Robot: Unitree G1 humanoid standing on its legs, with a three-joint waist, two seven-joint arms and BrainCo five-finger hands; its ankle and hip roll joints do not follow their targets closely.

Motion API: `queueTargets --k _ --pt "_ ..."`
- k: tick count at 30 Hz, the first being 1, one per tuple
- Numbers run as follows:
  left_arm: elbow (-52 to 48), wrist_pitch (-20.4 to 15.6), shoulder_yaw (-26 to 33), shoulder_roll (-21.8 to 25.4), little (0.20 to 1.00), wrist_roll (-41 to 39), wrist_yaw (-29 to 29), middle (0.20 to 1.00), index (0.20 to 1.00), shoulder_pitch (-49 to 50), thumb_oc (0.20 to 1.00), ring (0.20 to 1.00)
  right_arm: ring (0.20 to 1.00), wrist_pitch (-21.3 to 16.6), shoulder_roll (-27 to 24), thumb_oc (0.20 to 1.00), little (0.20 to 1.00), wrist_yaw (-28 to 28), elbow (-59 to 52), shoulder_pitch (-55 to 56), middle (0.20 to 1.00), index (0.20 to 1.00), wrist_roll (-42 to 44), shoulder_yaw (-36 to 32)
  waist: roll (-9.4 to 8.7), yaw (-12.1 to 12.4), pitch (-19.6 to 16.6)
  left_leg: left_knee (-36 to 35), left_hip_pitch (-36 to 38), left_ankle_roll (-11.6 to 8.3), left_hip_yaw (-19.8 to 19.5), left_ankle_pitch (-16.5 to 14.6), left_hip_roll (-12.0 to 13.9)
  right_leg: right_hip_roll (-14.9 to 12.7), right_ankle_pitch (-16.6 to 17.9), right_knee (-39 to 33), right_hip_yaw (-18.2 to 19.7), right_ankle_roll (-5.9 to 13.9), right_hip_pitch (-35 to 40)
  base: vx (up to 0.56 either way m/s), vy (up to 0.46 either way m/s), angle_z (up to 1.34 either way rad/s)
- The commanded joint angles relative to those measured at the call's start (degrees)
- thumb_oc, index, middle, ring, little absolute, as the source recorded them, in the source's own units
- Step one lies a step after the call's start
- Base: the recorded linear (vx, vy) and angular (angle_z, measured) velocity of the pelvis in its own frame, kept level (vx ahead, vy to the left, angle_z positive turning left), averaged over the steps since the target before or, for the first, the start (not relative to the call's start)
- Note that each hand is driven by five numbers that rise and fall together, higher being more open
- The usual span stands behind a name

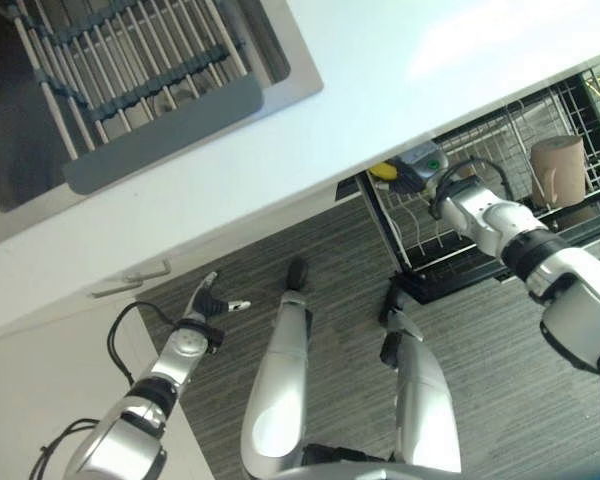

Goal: Place the dishes in the dishwasher.

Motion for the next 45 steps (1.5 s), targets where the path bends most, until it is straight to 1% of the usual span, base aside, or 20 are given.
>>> queueTargets --k 1,5,10,12,15,17,18,19,20,21,24,29,30,31,32,35,37,41,44,45 --pt "1.2 -1.4 -1.5 -0.8 1.0 1.0 1.9 1.0 1.0 -1.4 1.0 1.0 0.2 -2.2 3.3 0.2 0.2 1.2 0.3 2.8 0.2 0.2 -2.1 3.2 0.97 2.4 0.3 -3.2 0.4 6.06 -0.4 0.0 -2.0 0.3 -7.3 10.0 -0.2 0.22 -1.4 0.0 0.06 0.02" --pt "1.2 -1.3 -1.9 -1.0 1.0 0.9 2.3 1.0 1.0 -1.2 1.0 1.0 0.2 -1.5 2.8 0.2 0.2 1.9 0.9 3.0 0.2 0.2 -5.5 4.2 1.19 2.4 0.3 -3.5 0.5 5.97 -0.3 0.2 -1.9 0.1 -7.2 9.8 -0.1 0.24 -1.3 0.0 0.021 0.01" --pt "1.4 -1.7 -0.9 0.8 1.0 1.4 1.4 1.0 1.0 -0.6 1.0 1.0 0.2 -4.1 -0.1 0.2 0.2 5.0 2.7 2.6 0.2 0.2 -9.7 6.4 -0.05 2.7 0.3 -3.2 0.1 5.92 -0.2 0.2 -1.3 0.4 -6.9 9.8 -0.3 0.35 -1.1 0.01 -0.052 0.04" --pt "1.1 -1.7 -0.2 2.3 1.0 1.8 0.8 1.0 1.0 -0.8 1.0 1.0 0.2 -5.3 -2.3 0.2 0.2 5.6 4.0 2.4 0.2 0.2 -12.2 7.6 -1.08 2.9 0.3 -2.9 -0.3 5.95 -0.3 0.2 -0.9 0.7 -6.7 9.8 -0.4 0.42 -1.3 0.01 -0.117 0.05" --pt "0.8 -1.4 0.2 3.9 1.0 2.1 0.3 1.0 1.0 -1.2 1.0 1.0 0.2 -3.9 -4.1 0.2 0.2 3.4 5.0 2.3 0.2 0.2 -12.3 7.5 -2.12 3.0 0.3 -2.8 -0.7 6.02 -0.7 0.1 -0.7 1.1 -6.4 9.7 -0.5 0.49 -1.4 0.01 -0.094 0.02" --pt "0.4 -1.1 0.4 4.4 1.0 2.3 0.4 1.0 1.0 -1.3 1.0 1.0 0.2 -2.2 -5.0 0.2 0.2 0.9 5.6 2.1 0.2 0.2 -9.2 6.4 -2.46 3.0 0.3 -2.6 -1.2 6.1 -0.9 0.1 -0.7 1.4 -6.2 9.7 -0.4 0.47 -1.8 0.0 -0.058 -0.02" --pt "0.2 -0.7 0.6 4.7 1.0 2.3 0.4 1.0 1.0 -1.4 1.0 1.0 0.2 -0.7 -5.4 0.2 0.2 -1.6 5.8 2.4 0.2 0.2 -6.4 5.1 -2.52 2.8 0.3 -2.5 -1.4 6.11 -1.0 0.1 -0.7 1.5 -6.2 9.9 -0.3 0.52 -2.0 0.0 -0.039 -0.03" --pt "0.3 -0.7 0.5 4.9 1.0 2.1 0.4 1.0 1.0 -1.5 1.0 1.0 0.2 -0.1 -5.6 0.2 0.2 -2.6 6.1 1.9 0.2 0.2 -4.1 3.7 -2.5 2.6 0.3 -2.4 -1.6 6.15 -1.1 0.1 -0.8 1.7 -6.1 9.9 -0.2 0.47 -2.3 0.0 0.0 0.0" --pt "0.2 -0.8 0.6 4.8 1.0 2.0 0.5 1.0 1.0 -1.3 1.0 1.0 0.2 1.0 -5.7 0.2 0.2 -5.1 6.7 1.4 0.2 0.2 0.3 0.9 -2.29 2.4 0.3 -2.2 -1.9 6.24 -1.1 0.0 -0.9 1.8 -6.1 9.9 0.0 0.39 -2.6 -0.02 0.012 0.04" --pt "0.0 -0.6 0.5 4.3 1.0 1.8 1.0 1.0 1.0 -1.1 1.0 1.0 0.2 1.8 -5.6 0.2 0.2 -5.5 6.6 0.9 0.2 0.2 1.6 -1.0 -2.02 2.2 0.3 -2.2 -2.1 6.23 -1.1 -0.1 -1.0 1.8 -6.1 9.9 0.2 0.33 -2.8 -0.03 0.039 0.03" --pt "-0.3 -0.8 0.6 2.9 1.0 1.7 1.7 1.0 1.0 -0.5 1.0 1.0 0.2 1.7 -5.8 0.2 0.2 -6.0 6.1 0.3 0.2 0.2 2.2 -3.6 -1.02 1.8 0.3 -2.1 -2.3 6.27 -1.0 0.0 -1.3 1.6 -6.4 10.2 0.4 0.12 -3.4 -0.03 0.079 -0.04" --pt "-1.1 -0.5 0.0 0.8 1.0 1.2 2.3 1.0 1.0 -0.3 1.0 1.0 0.2 1.4 -5.7 0.2 0.2 -5.0 5.1 -0.7 0.2 0.2 3.3 -4.9 0.64 1.3 0.3 -2.2 -2.0 6.27 -0.4 0.0 -1.8 1.1 -6.8 10.5 0.7 -0.25 -3.7 -0.01 0.099 -0.01" --pt "-1.3 -0.4 -0.1 0.5 1.0 1.2 2.3 1.0 1.0 -0.3 1.0 1.0 0.278 1.9 -5.5 0.278 0.278 -5.1 4.8 -0.8 0.278 0.278 4.4 -5.0 0.92 1.2 0.3 -2.3 -1.9 6.28 -0.3 0.1 -1.9 1.0 -6.9 10.5 0.7 -0.3 -3.7 -0.02 0.066 0.0" --pt "-1.3 -0.4 -0.4 0.2 1.0 0.9 2.4 1.0 1.0 -0.3 1.0 1.0 0.545 2.0 -5.2 0.545 0.545 -5.7 4.8 -0.8 0.545 0.545 5.2 -5.2 1.23 1.2 0.3 -2.3 -1.9 6.32 -0.2 0.1 -2.0 0.9 -7.0 10.6 0.8 -0.38 -3.8 -0.02 0.097 0.0" --pt "-1.4 -0.5 -0.4 -0.4 1.0 0.7 2.6 1.0 1.0 0.1 1.0 1.0 1.0 2.8 -4.9 1.0 1.0 -6.4 3.7 -0.4 1.0 1.0 7.3 -6.0 1.62 1.0 0.3 -2.4 -1.8 6.28 0.0 0.1 -2.0 0.7 -7.1 10.6 0.9 -0.49 -3.8 -0.02 0.091 -0.01" --pt "-1.4 -0.5 -0.4 -1.2 1.0 -0.3 2.9 1.0 1.0 0.8 1.0 1.0 1.0 3.7 -4.2 1.0 1.0 -9.0 2.7 0.5 1.0 1.0 10.3 -7.7 2.03 0.9 0.3 -2.9 -1.2 6.26 0.3 0.2 -2.0 0.6 -7.1 10.3 1.1 -0.58 -3.5 -0.01 0.074 -0.02" --pt "-1.5 0.8 0.3 -2.4 1.0 -1.8 3.5 1.0 1.0 2.1 1.0 1.0 1.0 5.2 -3.7 1.0 1.0 -11.2 -0.3 3.1 1.0 1.0 12.5 -11.5 2.21 0.4 0.3 -4.0 0.4 6.23 0.6 0.3 -1.9 0.4 -7.1 9.5 1.3 -0.54 -2.3 -0.01 0.077 -0.06" --pt "-1.3 3.6 2.5 -3.2 1.0 -3.7 3.6 1.0 1.0 4.9 1.0 1.0 1.0 8.0 -5.1 1.0 1.0 -10.6 -7.2 8.2 1.0 1.0 14.3 -14.9 1.96 -0.5 0.3 -6.2 3.8 6.09 1.5 0.7 -1.5 0.2 -7.0 7.9 1.4 -0.3 0.4 0.01 0.059 -0.03" --pt "-1.1 4.6 5.2 -3.2 1.0 -4.2 2.7 1.0 1.0 7.6 1.0 1.0 1.0 10.1 -6.7 1.0 1.0 -9.4 -14.5 14.9 1.0 1.0 17.2 -19.5 1.23 -1.6 0.3 -8.6 8.0 5.78 3.0 1.1 -0.8 -0.2 -6.6 5.7 1.5 0.03 4.1 0.03 0.052 0.0" --pt "-1.5 5.7 6.8 -3.1 1.0 -4.1 2.4 1.0 1.0 8.9 1.0 1.0 1.0 11.3 -7.5 1.0 1.0 -9.0 -18.2 18.8 1.0 1.0 18.2 -22.0 0.8 -2.2 0.3 -9.4 10.1 5.62 3.8 1.0 -0.4 -0.3 -6.6 5.0 1.7 0.23 5.9 0.06 0.034 -0.02"
